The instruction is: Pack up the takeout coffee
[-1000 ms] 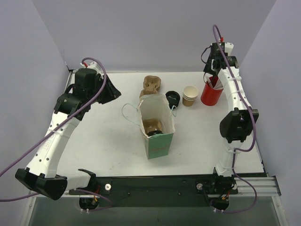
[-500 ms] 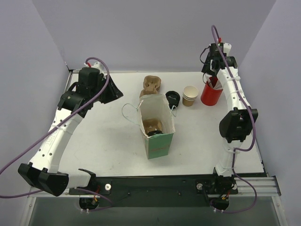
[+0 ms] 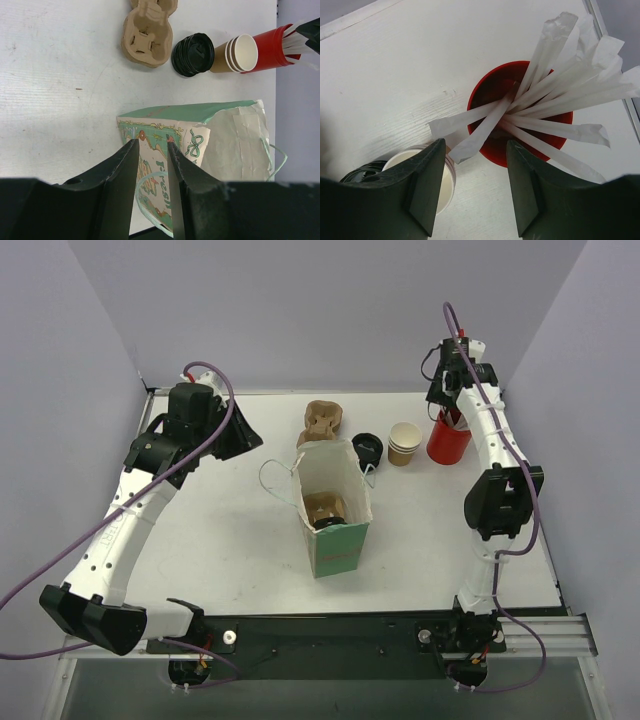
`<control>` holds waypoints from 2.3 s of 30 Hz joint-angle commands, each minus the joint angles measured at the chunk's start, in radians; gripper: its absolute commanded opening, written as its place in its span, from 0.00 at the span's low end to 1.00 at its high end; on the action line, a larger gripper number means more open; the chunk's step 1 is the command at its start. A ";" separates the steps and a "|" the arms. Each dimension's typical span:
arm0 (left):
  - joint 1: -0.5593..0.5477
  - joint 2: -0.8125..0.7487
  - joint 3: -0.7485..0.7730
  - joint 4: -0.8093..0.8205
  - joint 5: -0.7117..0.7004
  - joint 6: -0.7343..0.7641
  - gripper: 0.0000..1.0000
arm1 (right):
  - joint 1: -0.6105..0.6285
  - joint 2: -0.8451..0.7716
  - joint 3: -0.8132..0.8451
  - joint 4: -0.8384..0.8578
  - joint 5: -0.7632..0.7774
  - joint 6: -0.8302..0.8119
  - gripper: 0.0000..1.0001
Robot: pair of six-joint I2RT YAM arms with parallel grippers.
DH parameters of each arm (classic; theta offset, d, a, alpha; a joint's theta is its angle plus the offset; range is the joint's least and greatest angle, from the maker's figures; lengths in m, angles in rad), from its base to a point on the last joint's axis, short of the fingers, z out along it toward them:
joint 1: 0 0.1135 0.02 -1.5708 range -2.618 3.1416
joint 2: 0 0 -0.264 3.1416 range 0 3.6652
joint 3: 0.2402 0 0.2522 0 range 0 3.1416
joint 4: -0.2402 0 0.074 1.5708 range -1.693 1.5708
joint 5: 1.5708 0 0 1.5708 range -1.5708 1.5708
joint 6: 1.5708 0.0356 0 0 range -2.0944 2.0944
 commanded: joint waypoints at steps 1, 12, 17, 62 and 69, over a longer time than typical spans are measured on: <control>0.007 0.001 0.052 0.045 0.015 -0.003 0.39 | 0.004 -0.002 -0.014 -0.002 0.016 0.009 0.47; 0.007 0.003 0.043 0.048 0.022 -0.006 0.39 | 0.003 0.030 0.009 0.000 0.055 -0.008 0.40; 0.007 0.003 0.043 0.048 0.023 -0.005 0.39 | 0.001 0.058 0.035 0.003 0.067 -0.023 0.38; 0.003 -0.009 0.009 0.084 0.071 -0.005 0.38 | 0.039 -0.111 0.050 -0.008 0.239 -0.138 0.00; 0.000 -0.008 0.009 0.088 0.071 0.000 0.38 | 0.052 -0.186 0.044 -0.041 0.256 -0.138 0.00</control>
